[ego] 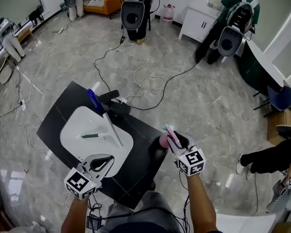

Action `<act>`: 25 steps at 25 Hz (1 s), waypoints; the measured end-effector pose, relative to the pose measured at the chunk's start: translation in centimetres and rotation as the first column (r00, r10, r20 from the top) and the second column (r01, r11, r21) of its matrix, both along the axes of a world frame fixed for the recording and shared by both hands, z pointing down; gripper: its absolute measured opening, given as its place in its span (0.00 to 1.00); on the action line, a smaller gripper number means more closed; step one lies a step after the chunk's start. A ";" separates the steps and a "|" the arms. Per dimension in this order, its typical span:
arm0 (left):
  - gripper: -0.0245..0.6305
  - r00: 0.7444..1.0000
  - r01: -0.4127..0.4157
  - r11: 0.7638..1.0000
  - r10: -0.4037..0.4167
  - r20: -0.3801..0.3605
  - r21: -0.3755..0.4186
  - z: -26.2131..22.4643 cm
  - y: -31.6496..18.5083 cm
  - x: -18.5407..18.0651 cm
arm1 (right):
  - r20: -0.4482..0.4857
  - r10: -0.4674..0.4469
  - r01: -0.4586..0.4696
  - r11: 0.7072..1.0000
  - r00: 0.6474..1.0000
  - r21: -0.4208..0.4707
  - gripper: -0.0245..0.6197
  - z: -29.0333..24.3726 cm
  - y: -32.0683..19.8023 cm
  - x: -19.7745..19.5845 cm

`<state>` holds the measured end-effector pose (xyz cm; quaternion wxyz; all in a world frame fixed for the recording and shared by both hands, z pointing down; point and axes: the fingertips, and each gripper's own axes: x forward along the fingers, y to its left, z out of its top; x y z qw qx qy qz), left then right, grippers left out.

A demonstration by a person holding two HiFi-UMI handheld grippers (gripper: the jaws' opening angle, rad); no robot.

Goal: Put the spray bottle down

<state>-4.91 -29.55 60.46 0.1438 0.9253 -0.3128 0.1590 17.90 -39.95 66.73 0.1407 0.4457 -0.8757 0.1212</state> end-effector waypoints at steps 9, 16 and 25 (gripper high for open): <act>0.04 1.000 0.008 1.000 -0.008 -0.001 -0.019 1.7 -0.8 -0.7 | 0.004 -0.013 0.013 1.000 1.000 -0.005 0.23 2.5 -1.1 -0.8; 0.04 1.000 0.009 1.000 -0.010 -0.008 -0.028 2.3 -1.3 -1.1 | 0.025 -0.010 0.010 1.000 1.000 -0.014 0.24 2.4 -1.6 -1.5; 0.04 1.000 0.012 0.999 -0.013 -0.017 -0.039 2.6 -2.2 -1.5 | 0.037 0.012 -0.011 0.999 0.999 -0.032 0.25 2.9 -2.9 -1.6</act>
